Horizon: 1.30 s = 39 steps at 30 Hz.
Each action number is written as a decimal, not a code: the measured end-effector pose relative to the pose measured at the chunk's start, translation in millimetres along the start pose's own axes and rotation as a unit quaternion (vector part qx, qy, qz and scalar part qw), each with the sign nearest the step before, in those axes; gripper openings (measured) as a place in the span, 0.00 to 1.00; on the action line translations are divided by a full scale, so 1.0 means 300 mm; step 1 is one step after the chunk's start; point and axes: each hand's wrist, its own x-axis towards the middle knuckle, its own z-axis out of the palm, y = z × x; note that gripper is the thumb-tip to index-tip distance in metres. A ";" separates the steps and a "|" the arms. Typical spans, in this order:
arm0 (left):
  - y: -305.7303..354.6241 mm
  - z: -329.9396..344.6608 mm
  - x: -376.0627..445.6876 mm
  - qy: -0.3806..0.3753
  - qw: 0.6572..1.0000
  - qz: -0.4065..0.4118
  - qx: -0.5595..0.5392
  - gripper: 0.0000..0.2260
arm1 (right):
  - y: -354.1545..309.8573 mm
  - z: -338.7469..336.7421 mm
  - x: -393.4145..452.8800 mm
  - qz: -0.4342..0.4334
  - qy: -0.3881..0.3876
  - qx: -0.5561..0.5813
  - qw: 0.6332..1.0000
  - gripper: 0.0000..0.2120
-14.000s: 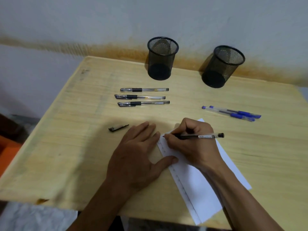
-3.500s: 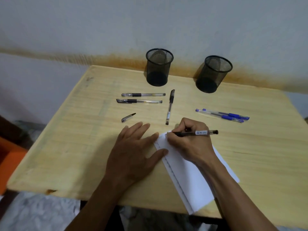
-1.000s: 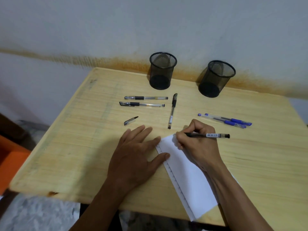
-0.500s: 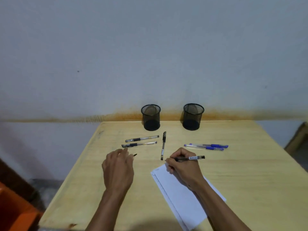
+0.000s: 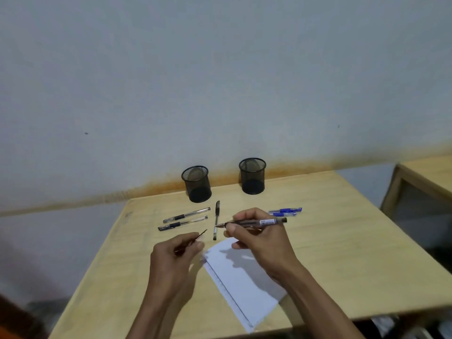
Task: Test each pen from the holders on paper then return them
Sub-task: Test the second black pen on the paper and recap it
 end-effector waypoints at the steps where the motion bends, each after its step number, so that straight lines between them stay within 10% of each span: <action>1: 0.031 0.012 -0.016 -0.020 0.999 0.005 -0.025 0.09 | -0.019 -0.015 -0.023 -0.008 0.008 0.003 1.000 0.07; 39: 0.150 0.181 -0.140 -0.076 0.939 0.331 0.051 0.07 | -0.110 -0.143 -0.202 -0.111 0.080 -0.072 0.988 0.07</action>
